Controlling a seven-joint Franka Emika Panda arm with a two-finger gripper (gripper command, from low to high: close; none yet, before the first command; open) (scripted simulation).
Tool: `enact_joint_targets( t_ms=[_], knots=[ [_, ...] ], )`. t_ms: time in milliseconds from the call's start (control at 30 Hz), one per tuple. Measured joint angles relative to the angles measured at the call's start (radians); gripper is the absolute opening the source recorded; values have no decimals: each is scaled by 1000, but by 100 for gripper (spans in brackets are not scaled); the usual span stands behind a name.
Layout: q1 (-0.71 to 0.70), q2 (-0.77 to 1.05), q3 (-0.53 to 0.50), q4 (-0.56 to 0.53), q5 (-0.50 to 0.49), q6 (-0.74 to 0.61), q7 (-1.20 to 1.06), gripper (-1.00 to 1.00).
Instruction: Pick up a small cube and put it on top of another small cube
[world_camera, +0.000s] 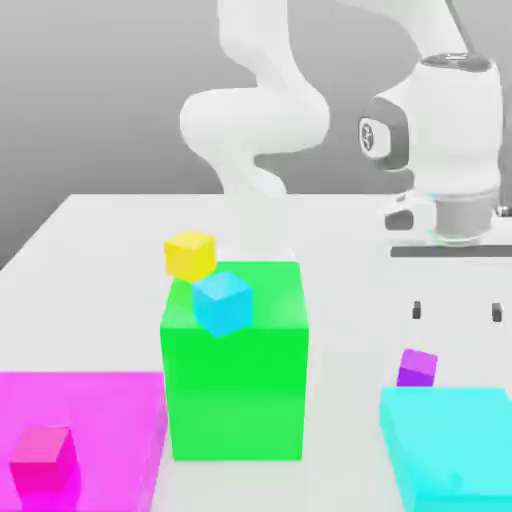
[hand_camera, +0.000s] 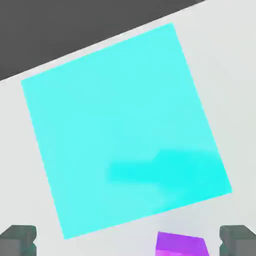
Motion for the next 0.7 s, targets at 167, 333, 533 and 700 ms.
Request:
enact_joint_targets(
  t_ms=[167,333,533,700],
  knots=[
    [75,150,-61,-50,-292,106,332,0],
    [225,316,-261,-16,-503,230,497,0],
    [260,348,-299,-10,-519,259,511,-100],
    [212,276,-234,-26,-448,204,455,-100]
  ],
)
